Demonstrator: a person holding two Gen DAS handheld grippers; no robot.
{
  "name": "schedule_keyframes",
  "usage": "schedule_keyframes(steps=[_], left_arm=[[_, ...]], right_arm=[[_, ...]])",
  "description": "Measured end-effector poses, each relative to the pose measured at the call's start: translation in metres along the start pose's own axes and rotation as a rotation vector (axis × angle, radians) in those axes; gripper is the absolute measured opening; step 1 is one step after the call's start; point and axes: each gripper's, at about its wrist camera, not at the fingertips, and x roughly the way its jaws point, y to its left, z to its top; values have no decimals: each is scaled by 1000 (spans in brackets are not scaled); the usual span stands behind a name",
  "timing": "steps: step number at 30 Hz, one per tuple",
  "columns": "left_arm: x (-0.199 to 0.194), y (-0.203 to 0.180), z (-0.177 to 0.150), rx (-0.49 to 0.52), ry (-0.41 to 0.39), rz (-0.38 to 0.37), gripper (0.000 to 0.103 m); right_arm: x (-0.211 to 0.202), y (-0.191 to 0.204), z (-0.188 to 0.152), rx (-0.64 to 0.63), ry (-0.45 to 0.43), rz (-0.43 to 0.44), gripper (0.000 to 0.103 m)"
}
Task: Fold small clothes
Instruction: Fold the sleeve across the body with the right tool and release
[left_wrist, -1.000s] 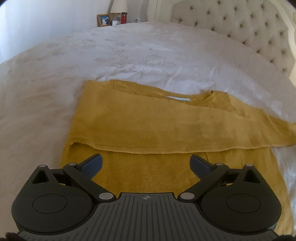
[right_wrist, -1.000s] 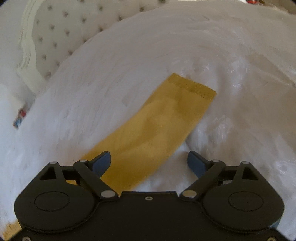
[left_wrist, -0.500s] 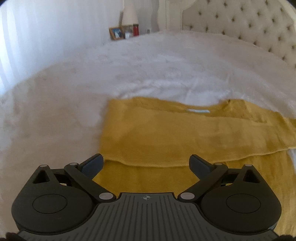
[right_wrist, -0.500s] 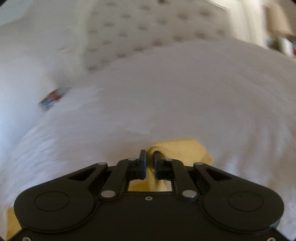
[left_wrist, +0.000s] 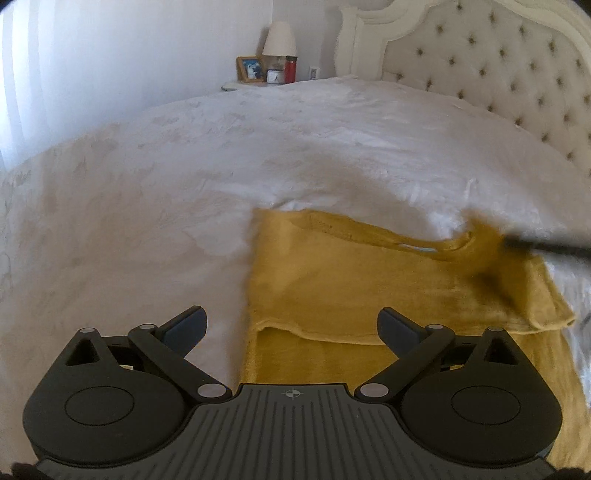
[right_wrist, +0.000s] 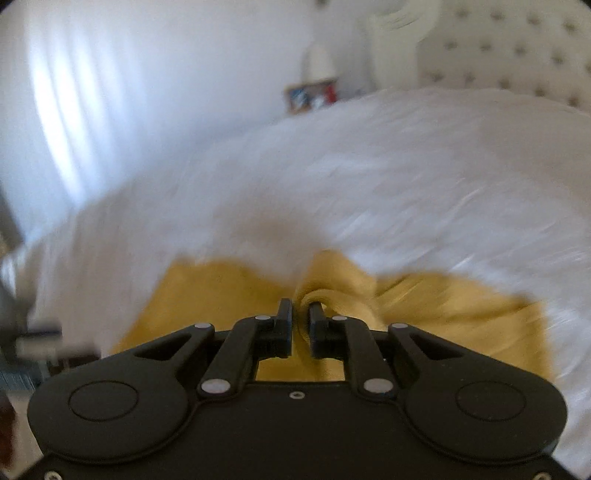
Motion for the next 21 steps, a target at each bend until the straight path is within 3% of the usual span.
schedule_keyframes(steps=[1,6,10,14,21], left_arm=[[2,3,0,-6,5,-5,101],[7,9,-1,-2,3,-28,101],[12,-6,1,36,1,-71,101],[20,-39,4,71,-2,-121,101],[40,-125,-6,266,-26,-170,101]], right_arm=[[10,9,-12,-26,27,13,22],[9,27,-53,-102,77,63,60],[-16,29,-67,-96,71,47,61],[-54,7,-80,-6,51,16,67],[-89,-26,-99,154,2,2,68]])
